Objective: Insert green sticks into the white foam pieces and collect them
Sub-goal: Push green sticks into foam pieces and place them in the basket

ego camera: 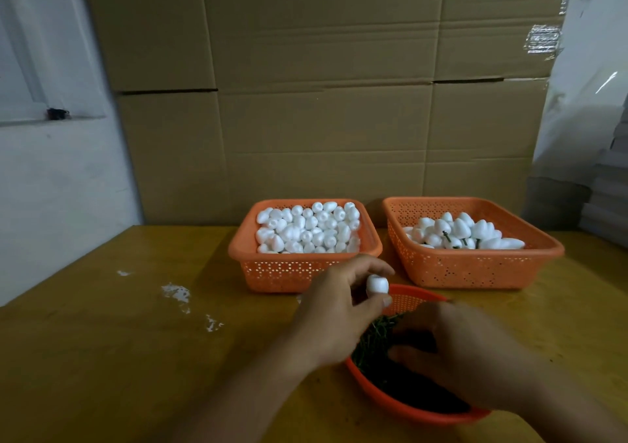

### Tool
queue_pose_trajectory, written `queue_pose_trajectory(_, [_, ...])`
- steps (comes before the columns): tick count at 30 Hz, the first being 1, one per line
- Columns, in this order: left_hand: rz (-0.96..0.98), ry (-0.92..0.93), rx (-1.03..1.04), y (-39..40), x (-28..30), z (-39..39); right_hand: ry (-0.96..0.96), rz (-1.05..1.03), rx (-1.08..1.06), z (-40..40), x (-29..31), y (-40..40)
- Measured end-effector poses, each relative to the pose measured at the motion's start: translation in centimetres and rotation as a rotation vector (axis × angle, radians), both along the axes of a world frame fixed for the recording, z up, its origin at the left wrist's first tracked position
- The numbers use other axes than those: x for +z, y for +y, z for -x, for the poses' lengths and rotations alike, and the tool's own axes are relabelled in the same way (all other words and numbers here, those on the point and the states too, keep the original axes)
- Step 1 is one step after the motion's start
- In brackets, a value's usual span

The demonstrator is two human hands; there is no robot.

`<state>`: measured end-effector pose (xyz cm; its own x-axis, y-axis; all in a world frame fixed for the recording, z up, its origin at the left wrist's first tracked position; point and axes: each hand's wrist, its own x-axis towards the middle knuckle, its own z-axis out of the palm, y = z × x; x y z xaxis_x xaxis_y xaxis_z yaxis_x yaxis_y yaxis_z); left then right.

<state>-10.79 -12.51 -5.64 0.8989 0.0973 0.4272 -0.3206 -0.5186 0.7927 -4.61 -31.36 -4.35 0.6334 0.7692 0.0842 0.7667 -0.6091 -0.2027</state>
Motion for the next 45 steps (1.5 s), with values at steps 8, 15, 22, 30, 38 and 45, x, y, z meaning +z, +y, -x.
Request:
queue_pose_trajectory(8, [-0.164,-0.051,-0.128,-1.3,0.2,1.0,0.042,0.129,0.009,0.7,-0.1,0.8])
queue_pose_trajectory(15, [-0.164,0.050,-0.154,-1.0,-0.5,0.7,0.019,0.117,-0.053,0.6,-0.5,1.1])
queue_pose_trajectory(22, [0.067,0.021,-0.158,-1.0,-0.5,0.3,0.075,0.035,-0.049,-0.1,-1.1,1.1])
queue_pose_trajectory(30, [0.562,0.122,-0.120,-0.9,0.2,-0.1,0.034,-0.305,0.034,-0.6,-1.2,0.6])
queue_pose_trajectory(38, [0.972,0.196,-0.150,-0.7,1.4,0.0,0.194,-0.911,-0.012,0.3,-0.3,0.5])
queue_pose_trajectory(45, [1.044,0.300,-0.156,-0.6,1.5,0.4,0.331,-1.026,0.101,1.2,0.0,1.0])
